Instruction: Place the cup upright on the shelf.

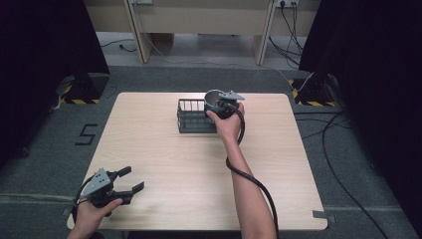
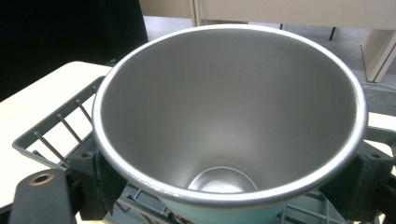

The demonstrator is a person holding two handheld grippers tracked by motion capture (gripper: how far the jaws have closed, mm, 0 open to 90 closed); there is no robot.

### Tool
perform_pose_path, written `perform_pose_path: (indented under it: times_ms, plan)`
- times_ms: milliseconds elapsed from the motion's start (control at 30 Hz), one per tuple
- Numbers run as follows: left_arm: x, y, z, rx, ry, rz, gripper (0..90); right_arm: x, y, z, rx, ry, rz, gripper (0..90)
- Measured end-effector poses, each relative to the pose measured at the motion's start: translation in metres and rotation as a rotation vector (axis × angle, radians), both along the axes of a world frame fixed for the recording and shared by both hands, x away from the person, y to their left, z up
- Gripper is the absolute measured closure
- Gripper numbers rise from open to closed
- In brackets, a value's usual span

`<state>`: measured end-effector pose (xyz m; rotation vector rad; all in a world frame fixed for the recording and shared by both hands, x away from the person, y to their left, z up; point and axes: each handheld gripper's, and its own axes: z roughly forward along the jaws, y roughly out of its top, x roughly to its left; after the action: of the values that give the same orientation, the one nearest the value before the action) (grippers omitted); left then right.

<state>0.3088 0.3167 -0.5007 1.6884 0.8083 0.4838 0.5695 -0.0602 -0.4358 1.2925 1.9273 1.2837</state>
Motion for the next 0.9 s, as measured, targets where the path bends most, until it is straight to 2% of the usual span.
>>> perform_pose_path:
  times_ms: [400, 600, 900]
  plan:
    - [0.000, 0.000, 0.000, 0.000, 0.001, 0.001, 18.8, -0.003, 0.001, 0.000, -0.020, 0.034, -0.005, 14.9]
    - [0.000, 0.000, 0.000, 0.000, 0.002, 0.000, 18.7, -0.006, -0.003, -0.004, -0.024, 0.037, 0.004, 15.3]
    - [0.001, -0.001, 0.000, 0.001, 0.003, 0.000, 18.7, -0.013, -0.006, -0.002, -0.025, 0.028, 0.022, 15.4]
